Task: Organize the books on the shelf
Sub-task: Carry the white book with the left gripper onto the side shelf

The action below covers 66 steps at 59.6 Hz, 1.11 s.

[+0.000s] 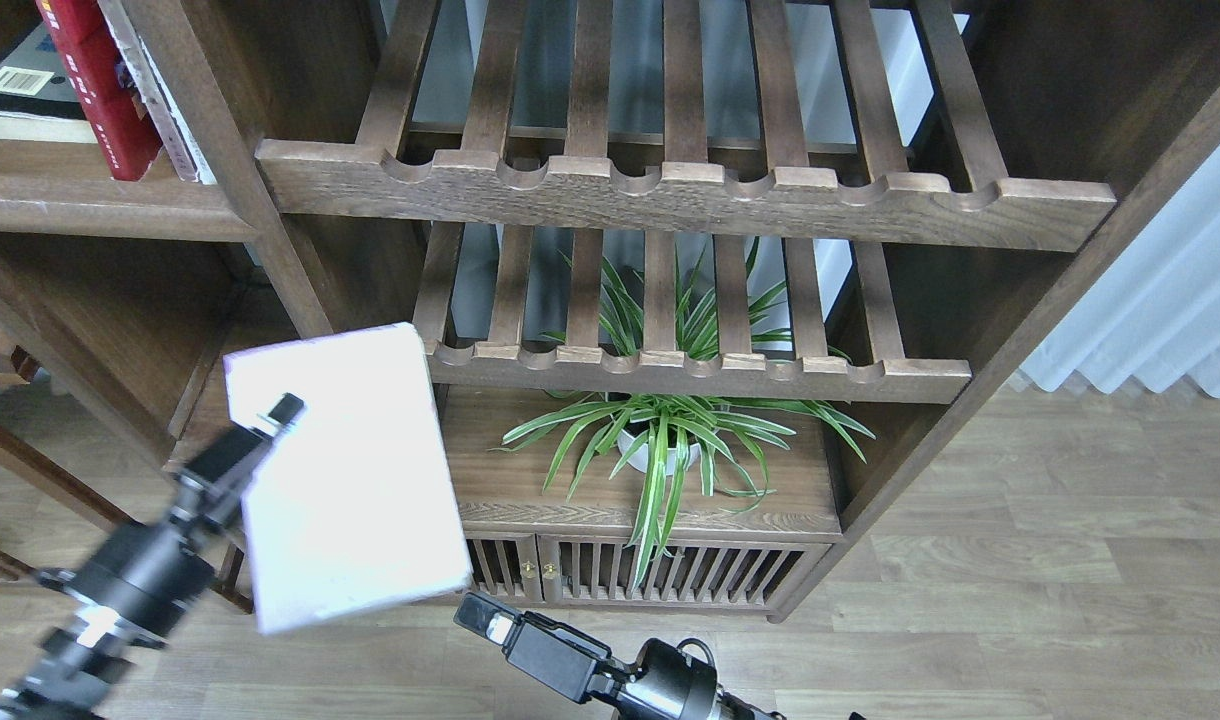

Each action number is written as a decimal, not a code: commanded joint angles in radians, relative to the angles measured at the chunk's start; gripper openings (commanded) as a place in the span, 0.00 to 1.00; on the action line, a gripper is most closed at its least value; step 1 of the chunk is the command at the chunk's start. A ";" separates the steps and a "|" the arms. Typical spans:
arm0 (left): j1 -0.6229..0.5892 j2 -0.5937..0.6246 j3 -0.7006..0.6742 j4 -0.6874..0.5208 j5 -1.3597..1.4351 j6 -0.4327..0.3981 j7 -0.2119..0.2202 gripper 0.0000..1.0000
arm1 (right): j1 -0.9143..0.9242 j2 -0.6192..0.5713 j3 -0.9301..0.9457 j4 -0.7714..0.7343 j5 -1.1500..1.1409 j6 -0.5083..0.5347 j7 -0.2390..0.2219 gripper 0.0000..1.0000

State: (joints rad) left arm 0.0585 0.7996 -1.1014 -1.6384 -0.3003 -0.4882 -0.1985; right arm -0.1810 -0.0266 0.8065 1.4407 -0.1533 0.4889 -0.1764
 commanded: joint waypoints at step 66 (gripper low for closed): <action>-0.848 0.007 -0.325 0.581 0.684 -0.001 0.312 0.11 | -0.015 0.027 0.023 -0.042 0.001 0.000 -0.003 1.00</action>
State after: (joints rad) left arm -0.6629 0.8714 -1.5182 -1.1371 0.3291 -0.4887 0.1138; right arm -0.1899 0.0001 0.8292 1.3989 -0.1519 0.4886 -0.1795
